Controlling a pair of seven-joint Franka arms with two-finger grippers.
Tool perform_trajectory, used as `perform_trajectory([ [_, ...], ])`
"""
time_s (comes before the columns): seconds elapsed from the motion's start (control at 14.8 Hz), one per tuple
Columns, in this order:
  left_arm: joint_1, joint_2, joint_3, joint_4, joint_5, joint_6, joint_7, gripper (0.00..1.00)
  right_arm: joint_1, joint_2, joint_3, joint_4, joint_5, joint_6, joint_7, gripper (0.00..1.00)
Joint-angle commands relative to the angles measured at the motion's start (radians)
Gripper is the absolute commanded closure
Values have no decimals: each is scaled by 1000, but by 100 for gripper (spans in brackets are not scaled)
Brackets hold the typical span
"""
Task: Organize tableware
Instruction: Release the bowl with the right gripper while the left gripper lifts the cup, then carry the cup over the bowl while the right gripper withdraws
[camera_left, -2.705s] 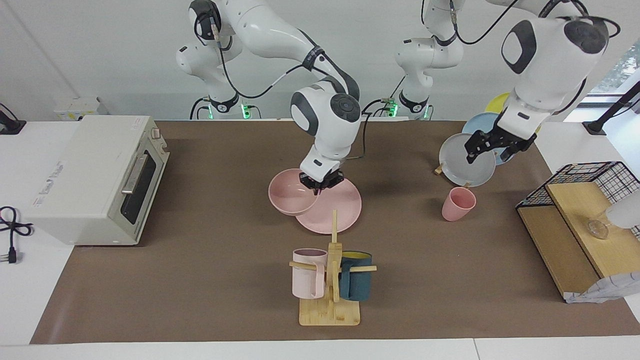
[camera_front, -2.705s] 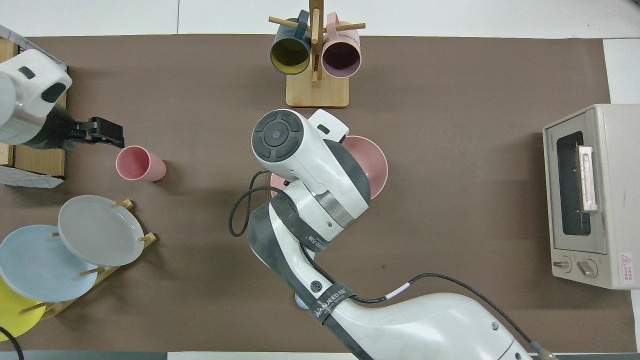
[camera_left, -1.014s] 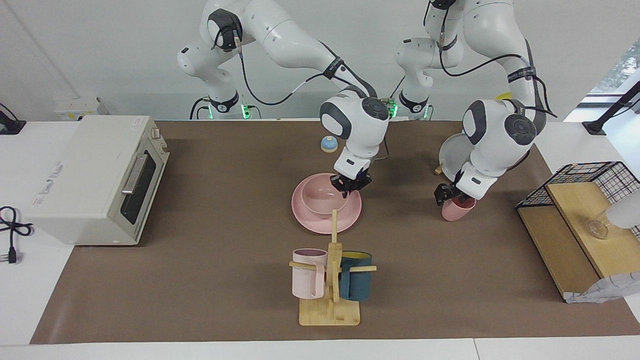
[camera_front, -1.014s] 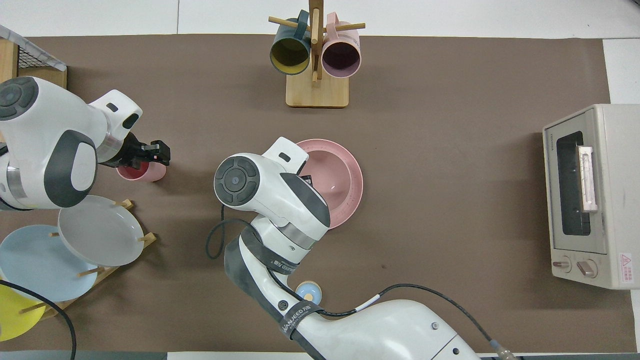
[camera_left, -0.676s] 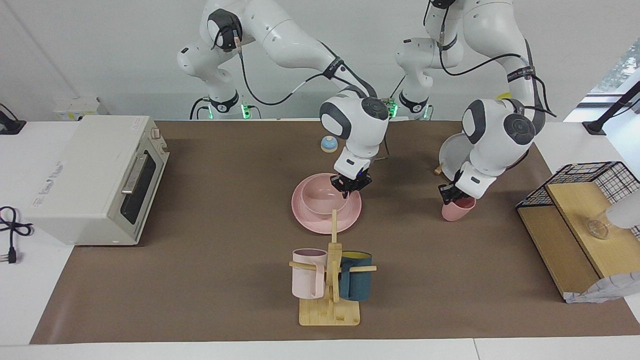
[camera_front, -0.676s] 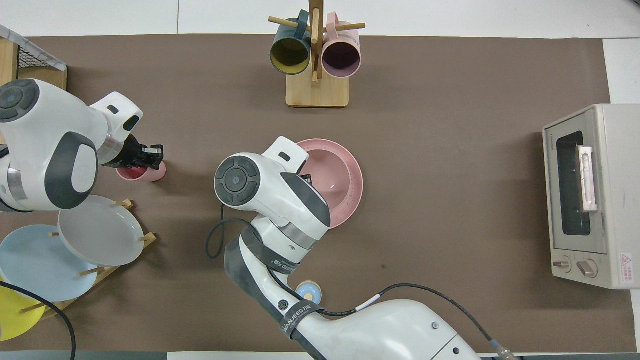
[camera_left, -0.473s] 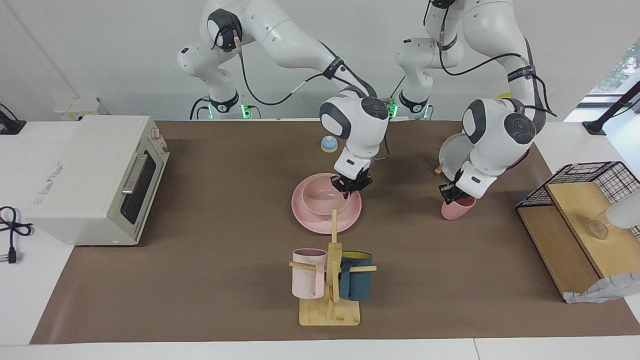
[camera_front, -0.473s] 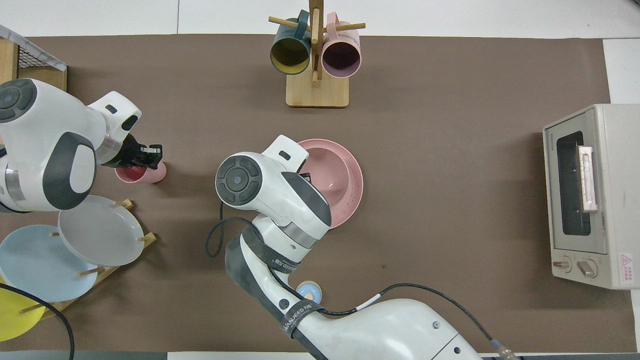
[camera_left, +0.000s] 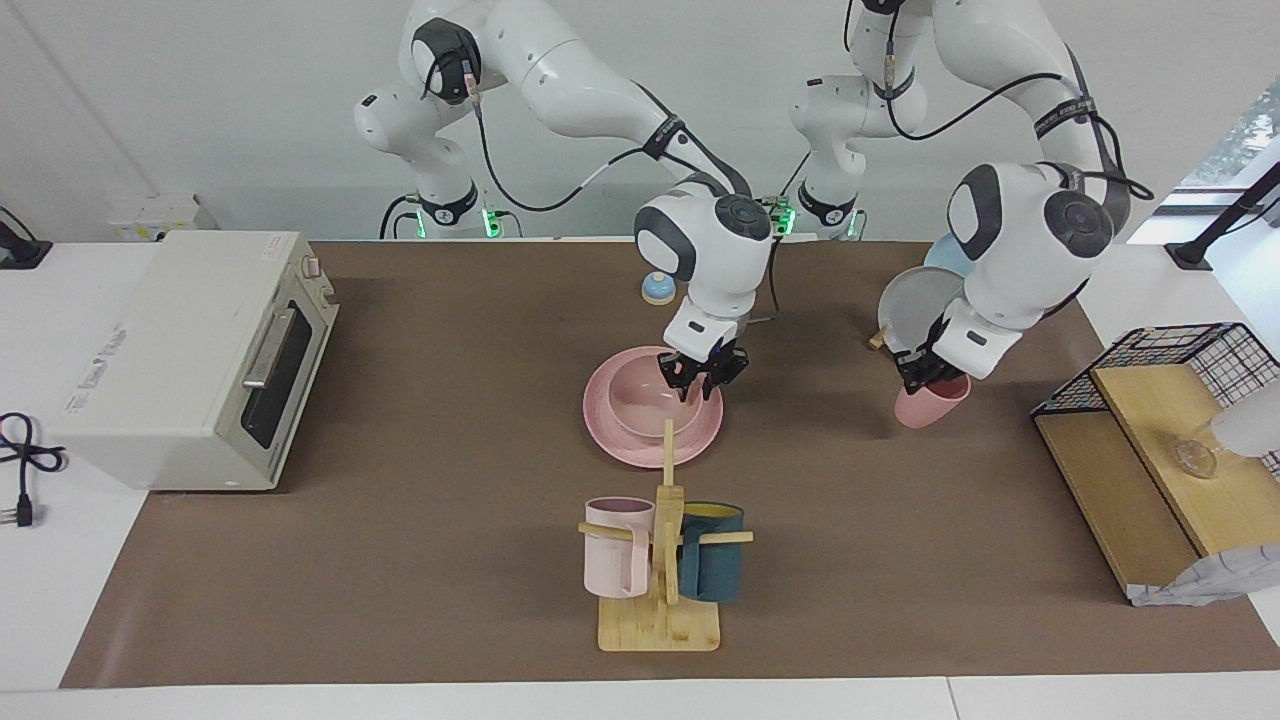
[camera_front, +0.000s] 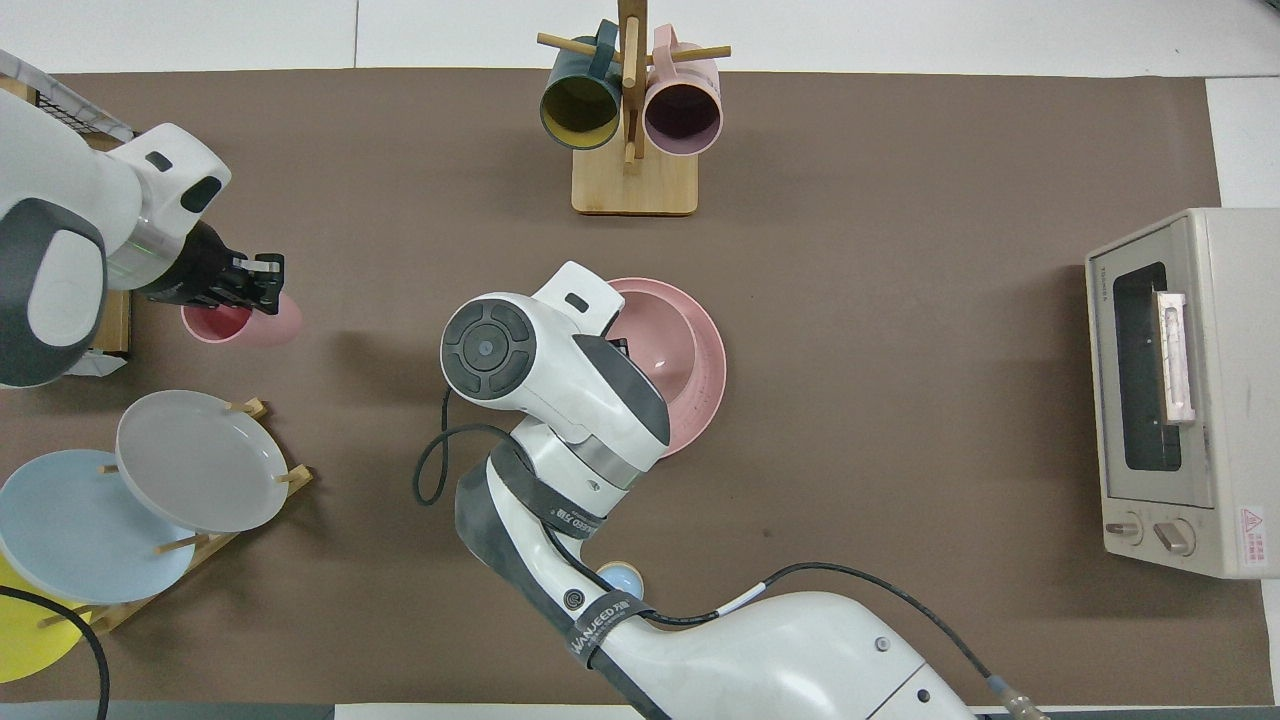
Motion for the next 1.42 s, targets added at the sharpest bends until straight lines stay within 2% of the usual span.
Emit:
perform_trajectory([
  [0.0,-10,2,5,71,-9,-93,-8,100,-23,-18,8,14,15,-11,9,58],
  [0.14,-16,-5,3,76,-9,-102,-11,100,-57,-40,10,70,15,-96,1,58],
  [0.27,-19,-5,0,89,-11,-119,-19,100,-94,-82,10,78,19,-134,-19,58],
  [0.41,-40,10,-4,170,-21,-182,-57,100,-141,-137,10,77,60,-157,-35,54],
  [0.61,-119,45,-4,244,-51,-224,-190,100,-158,-165,7,77,102,-164,-39,54],
  [0.74,-189,48,-3,251,-63,-210,-303,100,-190,-197,1,64,88,-236,-119,53],
  [0.88,-261,48,-4,251,-71,-190,-416,100,-288,-237,-1,43,88,-311,-239,42],
  [1.08,-338,64,-3,252,-98,-167,-521,100,-430,-320,-1,-12,93,-385,-376,12],
  [1.22,-402,96,-4,284,-98,-144,-617,100,-514,-367,-2,0,93,-474,-452,0],
  [1.35,-461,190,-4,391,-98,-144,-710,100,-572,-421,-8,0,85,-508,-585,0],
])
